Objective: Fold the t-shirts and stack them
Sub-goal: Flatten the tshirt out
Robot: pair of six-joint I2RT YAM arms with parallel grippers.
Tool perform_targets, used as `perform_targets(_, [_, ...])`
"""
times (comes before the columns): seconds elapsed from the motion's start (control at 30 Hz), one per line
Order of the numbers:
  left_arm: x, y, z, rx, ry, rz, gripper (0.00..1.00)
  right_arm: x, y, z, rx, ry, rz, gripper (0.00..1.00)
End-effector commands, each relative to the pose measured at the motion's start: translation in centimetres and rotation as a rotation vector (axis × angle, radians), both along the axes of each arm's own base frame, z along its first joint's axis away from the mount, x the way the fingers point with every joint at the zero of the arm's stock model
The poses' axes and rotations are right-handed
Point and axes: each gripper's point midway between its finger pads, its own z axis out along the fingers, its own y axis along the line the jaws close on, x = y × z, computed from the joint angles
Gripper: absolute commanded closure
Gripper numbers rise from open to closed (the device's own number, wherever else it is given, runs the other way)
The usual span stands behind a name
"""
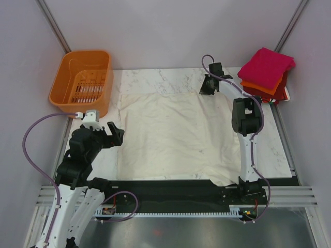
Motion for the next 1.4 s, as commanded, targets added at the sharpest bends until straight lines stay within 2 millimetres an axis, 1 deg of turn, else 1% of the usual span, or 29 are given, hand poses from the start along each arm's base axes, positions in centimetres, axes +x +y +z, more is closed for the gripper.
perform_targets(0.0, [0.3,0.2,0.1,-0.015,-0.003,0.031,0.05,2.2,1.7,5.4,0.017,-0.14,0.01,0.87])
perform_targets(0.13, [0.3,0.3,0.1,-0.013,-0.003,0.032,0.05,4.0,3.9,7.4,0.063,-0.21,0.048,0.91])
perform_targets(0.17, [0.3,0.3,0.0,-0.013,-0.002,0.032,0.05,5.2,4.8,8.5,0.085,-0.26,0.059,0.91])
perform_targets(0.23, [0.3,0.3,0.0,-0.012,0.0,0.034,0.06,6.4,5.9,9.1,0.137,-0.306,0.065,0.91])
perform_targets(0.27, [0.4,0.3,0.0,-0.01,0.001,0.033,0.06,7.5,6.8,9.8,0.178,-0.365,0.077,0.83])
perform_targets(0.3, [0.4,0.3,-0.1,-0.01,0.002,0.032,0.06,8.0,7.3,10.1,0.212,-0.391,0.084,0.63])
perform_targets(0.33, [0.4,0.3,0.0,-0.01,0.001,0.033,0.06,8.5,8.0,11.0,0.255,-0.42,0.092,0.2])
perform_targets(0.37, [0.5,0.3,-0.2,-0.008,0.008,0.035,0.06,8.9,8.3,10.1,0.269,-0.416,0.1,0.08])
perform_targets(0.4, [0.5,0.3,-0.2,-0.008,0.008,0.035,0.06,8.9,8.7,10.2,0.281,-0.416,0.111,0.02])
perform_targets(0.5, [0.6,0.3,-0.3,-0.005,0.015,0.038,0.06,8.2,9.2,10.7,0.277,-0.424,0.128,0.02])
perform_targets(0.53, [0.6,0.4,-0.3,-0.004,0.015,0.039,0.06,6.9,9.2,11.0,0.268,-0.416,0.133,0.02])
perform_targets(0.6, [0.7,0.4,-0.5,-0.001,0.027,0.041,0.06,6.2,9.0,12.5,0.223,-0.483,0.14,0.02])
perform_targets(0.63, [0.8,0.3,-0.6,-0.001,0.03,0.041,0.06,5.0,8.7,11.4,0.196,-0.46,0.139,0.02])
perform_targets(0.67, [0.8,0.3,-0.8,0.001,0.039,0.038,0.06,4.1,9.3,14.3,0.186,-0.508,0.154,0.02])
perform_targets(0.7, [0.9,0.3,-0.9,0.003,0.045,0.039,0.06,3.4,9.3,14.9,0.158,-0.522,0.168,0.02])
perform_targets(0.73, [1.1,0.2,-1.2,0.005,0.06,0.036,0.06,2.5,9.1,14.1,0.126,-0.503,0.158,0.02])
perform_targets(0.77, [1.1,0.1,-1.2,0.005,0.065,0.034,0.06,1.2,9.6,16.4,0.117,-0.534,0.171,0.02])
perform_targets(0.9, [1.4,-0.2,-1.7,-0.002,0.092,0.025,0.06,-3.1,9.3,17.8,0.045,-0.54,0.157,0.02])
perform_targets(0.93, [1.5,-0.3,-1.9,-0.001,0.105,0.024,0.06,-4.8,8.0,17.8,0.006,-0.532,0.114,0.02])
perform_targets(1.0, [1.6,-0.5,-2.4,-0.004,0.131,0.023,0.06,-7.0,6.3,17.8,-0.016,-0.517,0.066,0.02])
perform_targets(1.03, [1.7,-0.8,-2.7,0.001,0.144,0.011,0.06,-9.6,4.5,17.7,-0.028,-0.502,0.005,0.02])
perform_targets(1.07, [2.0,-1.1,-3.6,0.01,0.189,0.006,0.05,-11.0,1.8,17.1,-0.093,-0.476,-0.102,0.02])
perform_targets(1.1, [2.0,-1.2,-4.1,0.026,0.213,0.012,0.05,-12.5,-0.2,16.8,-0.131,-0.459,-0.177,0.02])
perform_targets(1.13, [1.9,-2.0,-4.6,0.042,0.24,-0.015,0.05,-15.2,-2.3,16.7,-0.13,-0.445,-0.264,0.02])
perform_targets(1.17, [2.0,-2.4,-5.8,0.059,0.293,-0.02,0.05,-17.1,-4.3,15.9,-0.183,-0.413,-0.325,0.02])
perform_targets(1.23, [1.7,-3.3,-6.6,0.107,0.335,-0.039,0.06,-20.6,-6.3,15.1,-0.168,-0.388,-0.351,0.02])
perform_targets(1.27, [1.7,-3.3,-7.2,0.131,0.358,-0.029,0.06,-22.4,-6.3,13.7,-0.142,-0.32,-0.334,0.02])
perform_targets(1.33, [1.6,-3.6,-7.0,0.142,0.36,-0.04,0.06,-25.5,-7.1,12.3,-0.127,-0.252,-0.328,0.02])
perform_targets(1.37, [1.5,-3.6,-6.9,0.138,0.355,-0.041,0.06,-27.8,-7.4,10.7,-0.139,-0.168,-0.315,0.02])
